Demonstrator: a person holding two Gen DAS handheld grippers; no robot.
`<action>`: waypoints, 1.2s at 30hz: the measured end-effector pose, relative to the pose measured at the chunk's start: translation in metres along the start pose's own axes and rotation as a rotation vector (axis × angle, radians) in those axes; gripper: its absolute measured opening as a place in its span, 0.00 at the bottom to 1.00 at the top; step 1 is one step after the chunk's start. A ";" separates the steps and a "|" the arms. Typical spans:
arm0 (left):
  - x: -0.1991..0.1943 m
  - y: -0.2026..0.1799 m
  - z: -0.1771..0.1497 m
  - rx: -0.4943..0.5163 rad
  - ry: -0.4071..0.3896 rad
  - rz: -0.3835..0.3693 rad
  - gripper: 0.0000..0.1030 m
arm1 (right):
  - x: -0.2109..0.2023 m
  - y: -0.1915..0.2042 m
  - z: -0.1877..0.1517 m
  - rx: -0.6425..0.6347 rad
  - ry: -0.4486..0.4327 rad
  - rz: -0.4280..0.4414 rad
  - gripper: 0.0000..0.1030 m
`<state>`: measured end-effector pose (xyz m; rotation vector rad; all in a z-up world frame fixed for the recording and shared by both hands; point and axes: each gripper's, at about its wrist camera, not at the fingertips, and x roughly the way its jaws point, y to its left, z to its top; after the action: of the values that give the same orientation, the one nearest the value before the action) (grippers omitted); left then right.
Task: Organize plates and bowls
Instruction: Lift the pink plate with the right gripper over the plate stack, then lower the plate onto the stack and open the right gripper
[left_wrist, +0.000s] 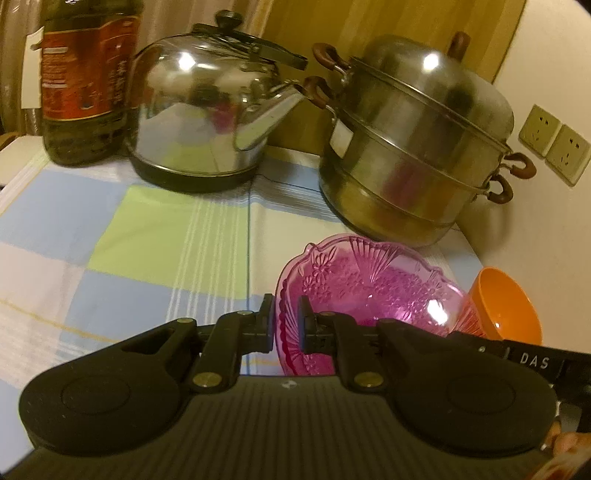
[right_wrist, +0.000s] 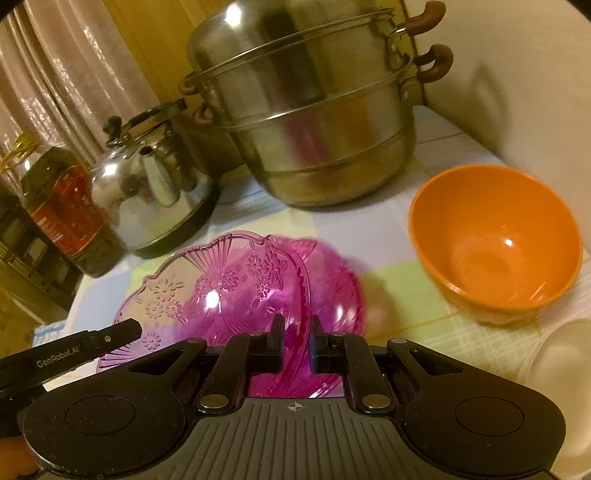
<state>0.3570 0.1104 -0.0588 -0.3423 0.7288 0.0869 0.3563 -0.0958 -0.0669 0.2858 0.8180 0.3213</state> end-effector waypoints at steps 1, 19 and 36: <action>0.003 -0.002 0.000 0.005 0.001 0.000 0.10 | 0.000 -0.002 0.002 -0.004 -0.009 -0.006 0.12; 0.041 -0.026 -0.005 0.179 0.003 0.052 0.13 | 0.032 -0.015 0.004 -0.067 -0.038 -0.043 0.13; 0.047 -0.037 -0.011 0.297 -0.011 0.089 0.17 | 0.036 -0.010 0.000 -0.127 -0.057 -0.076 0.14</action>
<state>0.3920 0.0698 -0.0879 -0.0254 0.7342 0.0636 0.3810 -0.0905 -0.0945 0.1439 0.7471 0.2914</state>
